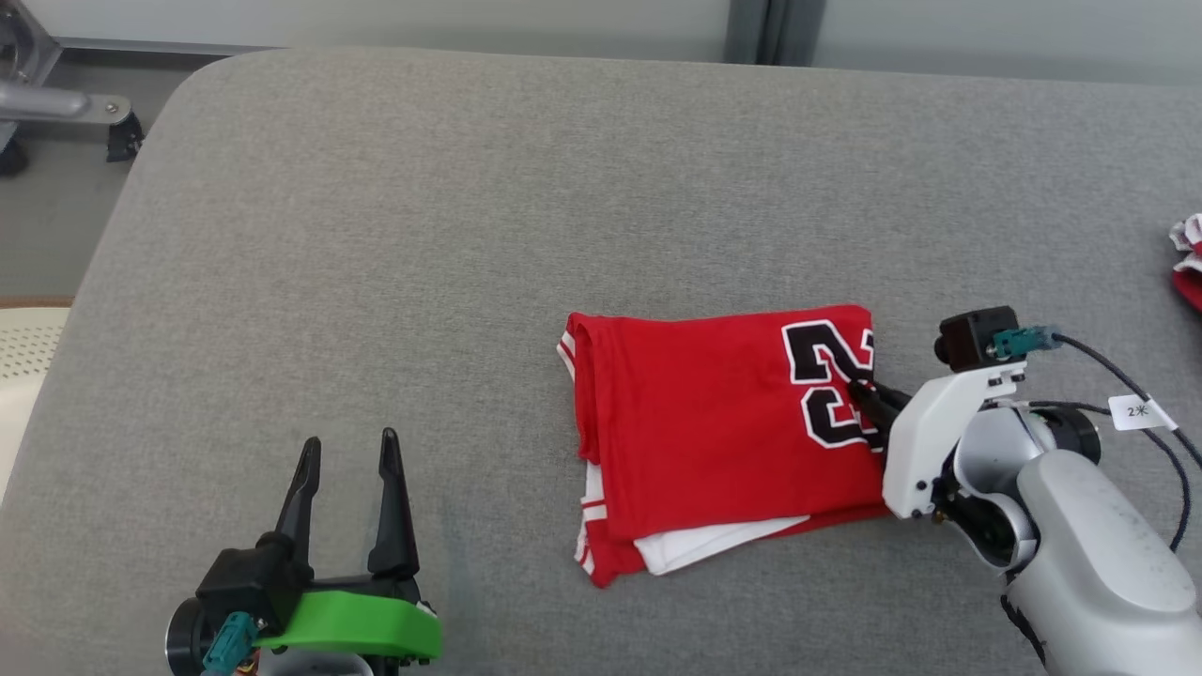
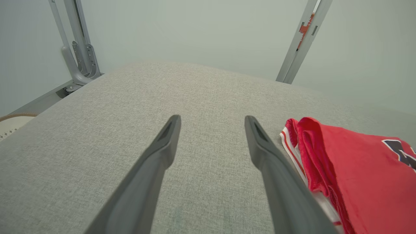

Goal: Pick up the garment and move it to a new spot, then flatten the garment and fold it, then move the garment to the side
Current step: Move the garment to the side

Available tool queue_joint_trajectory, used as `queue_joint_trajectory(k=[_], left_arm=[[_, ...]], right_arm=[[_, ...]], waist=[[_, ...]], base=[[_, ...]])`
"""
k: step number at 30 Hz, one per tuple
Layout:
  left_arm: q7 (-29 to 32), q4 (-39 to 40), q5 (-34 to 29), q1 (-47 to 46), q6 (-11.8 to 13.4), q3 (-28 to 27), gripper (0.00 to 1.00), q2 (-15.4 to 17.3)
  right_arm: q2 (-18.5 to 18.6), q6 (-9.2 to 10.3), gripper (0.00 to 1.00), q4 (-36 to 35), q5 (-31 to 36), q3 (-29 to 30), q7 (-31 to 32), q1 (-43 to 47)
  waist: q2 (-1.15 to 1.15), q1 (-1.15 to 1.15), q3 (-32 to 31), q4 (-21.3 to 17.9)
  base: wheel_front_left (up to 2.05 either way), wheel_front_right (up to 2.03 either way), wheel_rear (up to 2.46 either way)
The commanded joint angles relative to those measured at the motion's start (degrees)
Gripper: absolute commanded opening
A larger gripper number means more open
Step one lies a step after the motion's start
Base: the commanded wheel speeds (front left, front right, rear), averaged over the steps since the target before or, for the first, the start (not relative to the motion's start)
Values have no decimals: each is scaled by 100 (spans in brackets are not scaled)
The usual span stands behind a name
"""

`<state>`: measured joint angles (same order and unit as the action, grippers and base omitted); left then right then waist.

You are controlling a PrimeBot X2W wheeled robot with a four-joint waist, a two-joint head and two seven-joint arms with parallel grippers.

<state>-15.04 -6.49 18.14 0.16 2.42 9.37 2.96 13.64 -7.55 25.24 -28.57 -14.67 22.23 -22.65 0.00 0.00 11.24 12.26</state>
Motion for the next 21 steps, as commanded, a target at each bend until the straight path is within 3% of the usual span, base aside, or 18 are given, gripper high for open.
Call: queue_joint_trajectory(k=[1,10,15,21], left_arm=[[-15,51,-31,-101,-21,29,100,-5],[-15,128,-213,-180,-65,48,100,-1],[-16,89,-342,-292,-127,68,100,72],[-10,-1,-416,-465,-176,153,100,153]], right_arm=[[152,13,0,-53,-1,47,-79,-91],[583,13,0,-351,120,385,-290,-155],[566,12,0,-535,179,608,-408,-189],[447,12,0,-635,204,765,-598,-176]], waist=[[0,0,85,-313],[0,0,309,-1622],[0,0,489,-2397],[0,0,675,-2922]], base=[[0,0,0],[0,0,0],[0,0,0],[0,0,0]])
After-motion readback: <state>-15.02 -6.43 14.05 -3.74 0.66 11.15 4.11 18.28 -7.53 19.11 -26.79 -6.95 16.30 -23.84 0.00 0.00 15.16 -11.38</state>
